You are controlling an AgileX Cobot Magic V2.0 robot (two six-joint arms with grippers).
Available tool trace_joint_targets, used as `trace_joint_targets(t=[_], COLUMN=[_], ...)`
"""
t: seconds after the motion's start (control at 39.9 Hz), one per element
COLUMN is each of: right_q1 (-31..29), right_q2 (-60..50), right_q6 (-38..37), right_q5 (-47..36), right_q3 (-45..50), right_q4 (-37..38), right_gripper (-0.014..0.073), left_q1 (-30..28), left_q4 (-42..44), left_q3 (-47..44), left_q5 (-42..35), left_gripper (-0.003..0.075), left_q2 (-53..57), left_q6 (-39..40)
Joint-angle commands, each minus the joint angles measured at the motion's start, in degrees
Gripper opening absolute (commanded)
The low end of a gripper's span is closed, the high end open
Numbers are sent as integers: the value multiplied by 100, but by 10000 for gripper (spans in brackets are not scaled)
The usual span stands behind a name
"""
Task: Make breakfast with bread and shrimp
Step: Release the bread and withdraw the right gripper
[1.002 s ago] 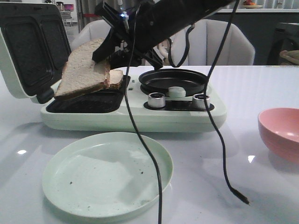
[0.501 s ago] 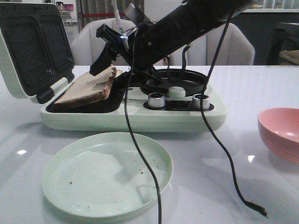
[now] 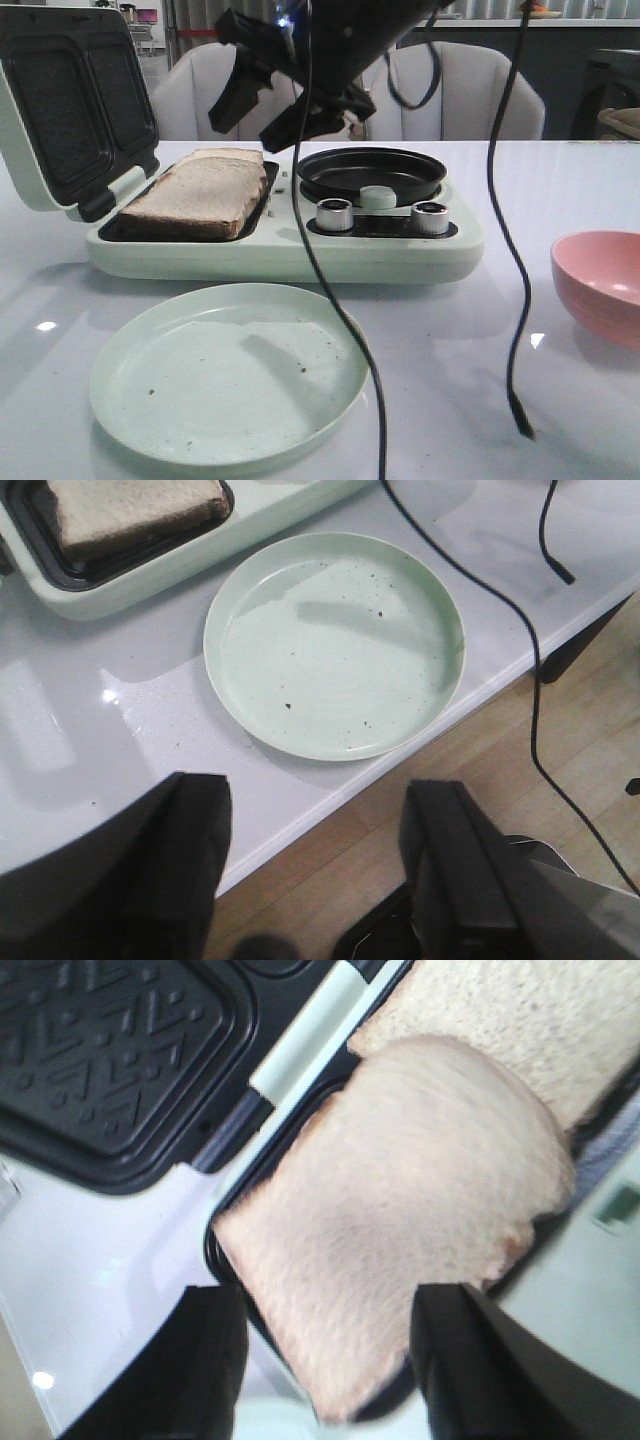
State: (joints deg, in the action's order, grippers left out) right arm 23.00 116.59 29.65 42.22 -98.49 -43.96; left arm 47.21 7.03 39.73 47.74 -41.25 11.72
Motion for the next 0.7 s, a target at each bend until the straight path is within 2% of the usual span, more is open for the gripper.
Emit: trace_joint_targets(t=[0.0,0.18,0.35,0.48,0.68], right_q1=[-9,-9,-9,-9,-9], right_q2=[-831,-1700,-2767,-3572,-4803], right_q6=[-640,-1424,-2237,-2573,-2598], right_q5=[293,710,734,715,625], right_q3=[-193,184,1198,2022,3257], right_q4=[979,2521,3736,4127,4259], right_gripper=[479,479,479,479,479], left_q1=[49,49,49,49,49], left_q4=[59,108,214,235,339], left_q3=[151,151,151,151,151], left_q5=[-352,-352,-352,-352,-352], left_gripper=[434,434,434,434,434], left_q2=[18,18,18,18,18], left_q6=[12,12,12,12,12])
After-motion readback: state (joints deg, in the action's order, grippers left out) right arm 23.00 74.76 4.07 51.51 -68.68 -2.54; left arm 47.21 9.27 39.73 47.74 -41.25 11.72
